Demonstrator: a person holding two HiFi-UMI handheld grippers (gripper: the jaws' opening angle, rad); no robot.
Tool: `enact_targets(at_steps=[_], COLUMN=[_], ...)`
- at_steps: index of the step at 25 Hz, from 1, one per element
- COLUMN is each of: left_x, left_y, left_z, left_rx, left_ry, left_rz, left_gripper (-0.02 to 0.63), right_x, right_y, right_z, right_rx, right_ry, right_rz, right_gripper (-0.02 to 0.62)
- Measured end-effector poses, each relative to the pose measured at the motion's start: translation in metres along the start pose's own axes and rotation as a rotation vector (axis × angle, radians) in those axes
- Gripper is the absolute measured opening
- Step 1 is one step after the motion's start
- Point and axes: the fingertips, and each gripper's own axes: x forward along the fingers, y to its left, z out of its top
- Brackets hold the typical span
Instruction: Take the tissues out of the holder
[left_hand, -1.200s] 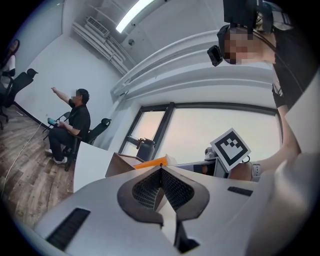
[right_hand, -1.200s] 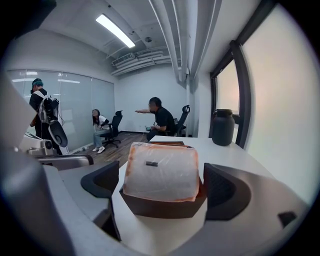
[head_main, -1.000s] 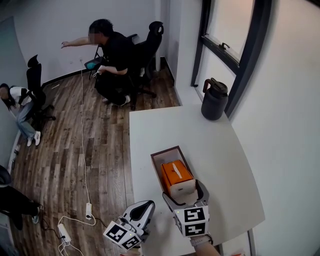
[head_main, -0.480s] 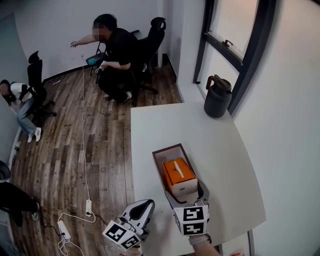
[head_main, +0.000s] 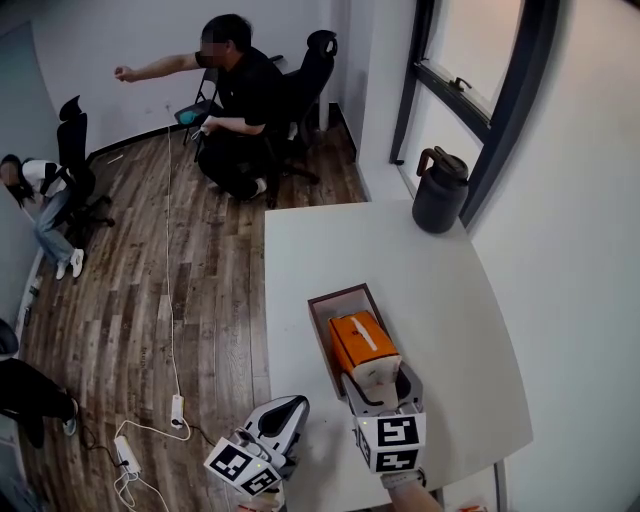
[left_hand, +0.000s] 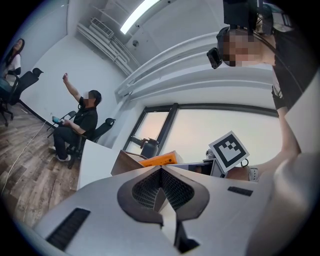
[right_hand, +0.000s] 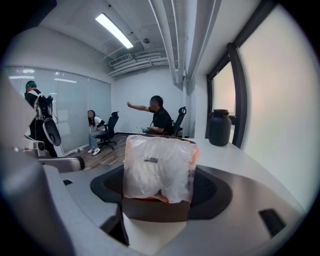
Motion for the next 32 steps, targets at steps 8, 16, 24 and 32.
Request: enact_targets(at_steps=[8,16,24,32], left_x=[0.004,0.006,0.01,0.013], left_y=[-0.003,-0.008,-0.021,-0.033], left_z=[0.003,0.013,0.029,0.047], left_rx=[0.0,0.01,0.026,0.044], left_ry=[-0.004,-0.01,-0.025,-0.04], left_rz=[-0.006,-0.025,-0.05,-0.064], left_gripper=[0.005,0.005,0.005,0.005], right_x=[-0.009,-0.023,-0.044,-0.063], right_y=[-0.006,-0.005,-0.002,-0.002], right_z=[0.006,0.021,0.039,0.059], right_rx=[-0.01,-0.001,-0.011,0.003], right_ry=[-0.021,-0.061,-0.085,-0.12], right_rz=[-0.001,0.018,0.04,0.053], right_gripper=[0.35,0.351,0.351,0.351])
